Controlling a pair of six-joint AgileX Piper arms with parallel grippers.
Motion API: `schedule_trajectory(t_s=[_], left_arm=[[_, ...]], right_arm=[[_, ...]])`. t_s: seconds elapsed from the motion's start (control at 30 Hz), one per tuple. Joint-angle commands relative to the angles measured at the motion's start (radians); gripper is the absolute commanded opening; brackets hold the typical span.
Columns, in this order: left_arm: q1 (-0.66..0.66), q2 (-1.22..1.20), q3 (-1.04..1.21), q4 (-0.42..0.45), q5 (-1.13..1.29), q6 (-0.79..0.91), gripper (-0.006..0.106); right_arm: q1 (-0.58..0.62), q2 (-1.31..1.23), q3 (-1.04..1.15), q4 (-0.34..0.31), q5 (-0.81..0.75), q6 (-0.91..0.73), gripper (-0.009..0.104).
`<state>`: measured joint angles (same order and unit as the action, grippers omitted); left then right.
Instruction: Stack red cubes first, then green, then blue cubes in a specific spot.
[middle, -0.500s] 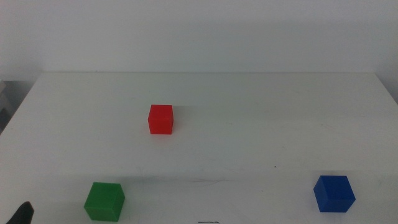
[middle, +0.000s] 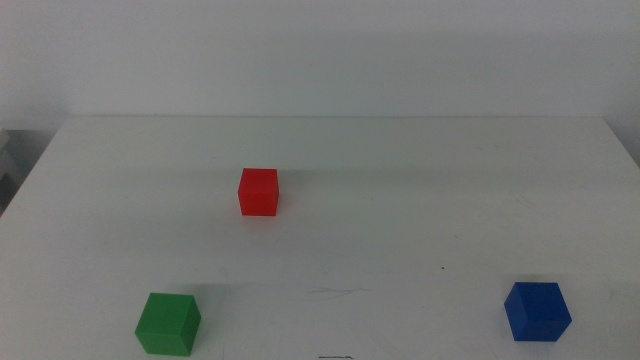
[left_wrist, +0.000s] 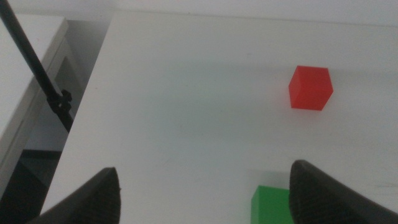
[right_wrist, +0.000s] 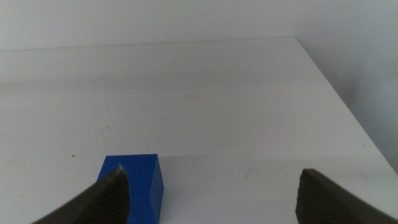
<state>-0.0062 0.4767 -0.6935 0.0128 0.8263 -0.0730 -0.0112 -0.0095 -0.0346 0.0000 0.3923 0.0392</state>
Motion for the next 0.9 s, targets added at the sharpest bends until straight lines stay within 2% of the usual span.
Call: schedule_trajectory(t_s=[0.0,0.37,0.63,0.77,0.87], left_arm=[[-0.003,0.087,-0.114,-0.021,0.003,0.008,0.091],[-0.003,0.410,-0.370,-0.068,0.228,0.008,0.091],[-0.003,0.583,-0.413,-0.117,0.180,0.049,0.091],[-0.021,0.643,-0.425,-0.182,0.144,0.043,0.091],[-0.087,0.706,-0.470,-0.125,0.138,-0.048,0.091]], right_arm=[[-0.003,-0.023,-0.026,-0.009,-0.073,-0.009,0.080],[-0.003,-0.023,-0.026,-0.009,-0.073,-0.009,0.080],[-0.003,-0.023,-0.026,-0.009,-0.073,-0.009,0.080],[-0.003,-0.023,-0.026,-0.009,-0.073,-0.009,0.080],[-0.003,-0.023,-0.026,-0.009,-0.073,-0.009,0.080]])
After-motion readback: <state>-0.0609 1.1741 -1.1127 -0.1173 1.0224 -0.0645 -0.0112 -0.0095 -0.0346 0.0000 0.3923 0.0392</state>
